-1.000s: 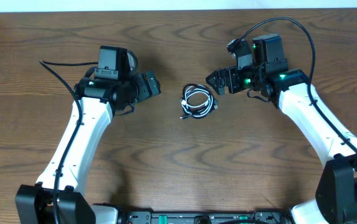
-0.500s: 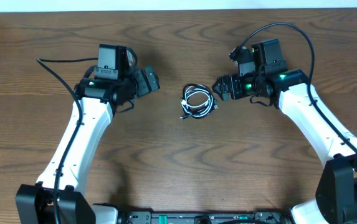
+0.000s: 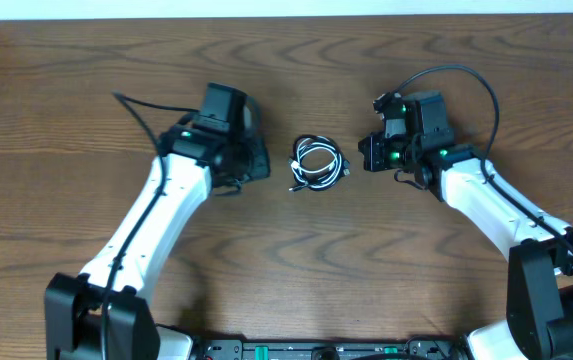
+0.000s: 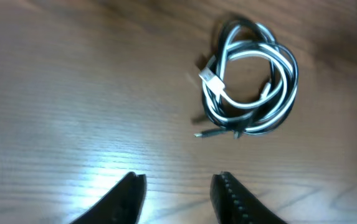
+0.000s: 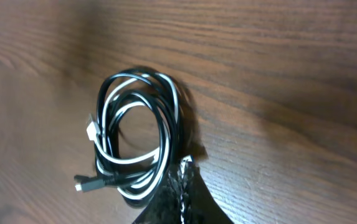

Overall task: Untangle cables
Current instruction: 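Lower both grippers onto opposite sides of the cable coil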

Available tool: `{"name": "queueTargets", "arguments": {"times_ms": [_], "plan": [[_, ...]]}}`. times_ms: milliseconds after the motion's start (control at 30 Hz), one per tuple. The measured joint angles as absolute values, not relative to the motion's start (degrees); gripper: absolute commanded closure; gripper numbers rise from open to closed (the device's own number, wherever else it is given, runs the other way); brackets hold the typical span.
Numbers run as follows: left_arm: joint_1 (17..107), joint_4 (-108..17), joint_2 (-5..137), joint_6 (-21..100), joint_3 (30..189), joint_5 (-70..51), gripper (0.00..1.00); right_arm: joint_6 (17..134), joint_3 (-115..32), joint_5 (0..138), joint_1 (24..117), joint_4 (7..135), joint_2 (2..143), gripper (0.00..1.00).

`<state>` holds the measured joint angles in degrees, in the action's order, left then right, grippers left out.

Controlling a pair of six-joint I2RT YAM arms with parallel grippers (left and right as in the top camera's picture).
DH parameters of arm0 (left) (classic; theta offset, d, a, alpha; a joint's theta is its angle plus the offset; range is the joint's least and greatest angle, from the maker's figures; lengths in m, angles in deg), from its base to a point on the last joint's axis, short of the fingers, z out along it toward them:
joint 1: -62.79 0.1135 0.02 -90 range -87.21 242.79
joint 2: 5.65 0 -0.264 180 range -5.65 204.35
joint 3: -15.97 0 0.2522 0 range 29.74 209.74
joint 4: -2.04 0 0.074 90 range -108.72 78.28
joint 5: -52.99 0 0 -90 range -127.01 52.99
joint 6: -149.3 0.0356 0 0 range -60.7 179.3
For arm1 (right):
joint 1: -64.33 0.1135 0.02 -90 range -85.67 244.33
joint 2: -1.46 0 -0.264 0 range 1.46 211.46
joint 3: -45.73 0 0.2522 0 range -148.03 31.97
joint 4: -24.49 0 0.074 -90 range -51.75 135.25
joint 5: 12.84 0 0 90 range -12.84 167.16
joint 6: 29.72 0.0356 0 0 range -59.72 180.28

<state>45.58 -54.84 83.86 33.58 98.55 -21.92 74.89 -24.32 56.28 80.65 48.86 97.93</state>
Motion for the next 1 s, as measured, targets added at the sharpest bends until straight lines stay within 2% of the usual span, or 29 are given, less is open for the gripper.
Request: {"name": "queueTargets", "arguments": {"times_ms": [33,67,100,167,200,233,400,433,467,533,600,700,1000], "plan": [[44.6,-54.8,84.4,33.8,98.6,-21.9,0.67,76.2,-23.0,56.3,80.7,47.0,97.9,0.88],[43.8,-54.8,85.0,33.8,98.6,-21.9,0.65,76.8,-22.3,56.3,80.6,46.2,97.9,0.67],[43.2,-54.8,85.4,33.8,98.5,-21.9,0.58,77.7,-21.4,56.2,80.6,44.6,97.9,0.56],[42.8,-54.5,85.8,33.5,98.5,-21.9,0.27,79.4,-19.6,56.3,80.6,41.6,98.0,0.49],[42.8,-54.3,85.8,33.8,98.5,-21.9,0.12,79.6,-19.2,56.3,80.6,40.7,98.0,0.42],[42.8,-53.5,85.8,33.6,98.5,-21.9,0.02,80.1,-18.8,56.4,80.6,39.7,98.0,0.41],[42.8,-51.6,85.9,33.6,98.5,-23.7,0.02,81.1,-18.5,56.4,80.7,37.6,98.0,0.38],[42.7,-51.6,86.1,33.6,98.5,-23.9,0.08,81.1,-18.5,56.4,80.7,37.4,98.0,0.39],[42.7,-51.5,86.4,33.6,98.5,-24.1,0.25,81.2,-18.5,56.5,80.8,37.3,98.0,0.44],[42.4,-51.5,87.7,33.4,98.5,-24.5,0.43,81.1,-18.5,56.4,81.2,36.8,98.0,0.50],[41.9,-51.3,89.5,33.6,98.5,-24.9,0.52,81.5,-18.5,56.9,82.0,35.5,98.0,0.57],[41.1,-50.3,92.7,32.1,98.5,-25.0,0.54,81.8,-18.5,58.7,84.0,33.6,98.1,0.64],[39.3,-47.3,98.0,29.4,98.5,-25.2,0.54,82.0,-18.5,65.9,88.6,30.9,103.2,0.65]]}}
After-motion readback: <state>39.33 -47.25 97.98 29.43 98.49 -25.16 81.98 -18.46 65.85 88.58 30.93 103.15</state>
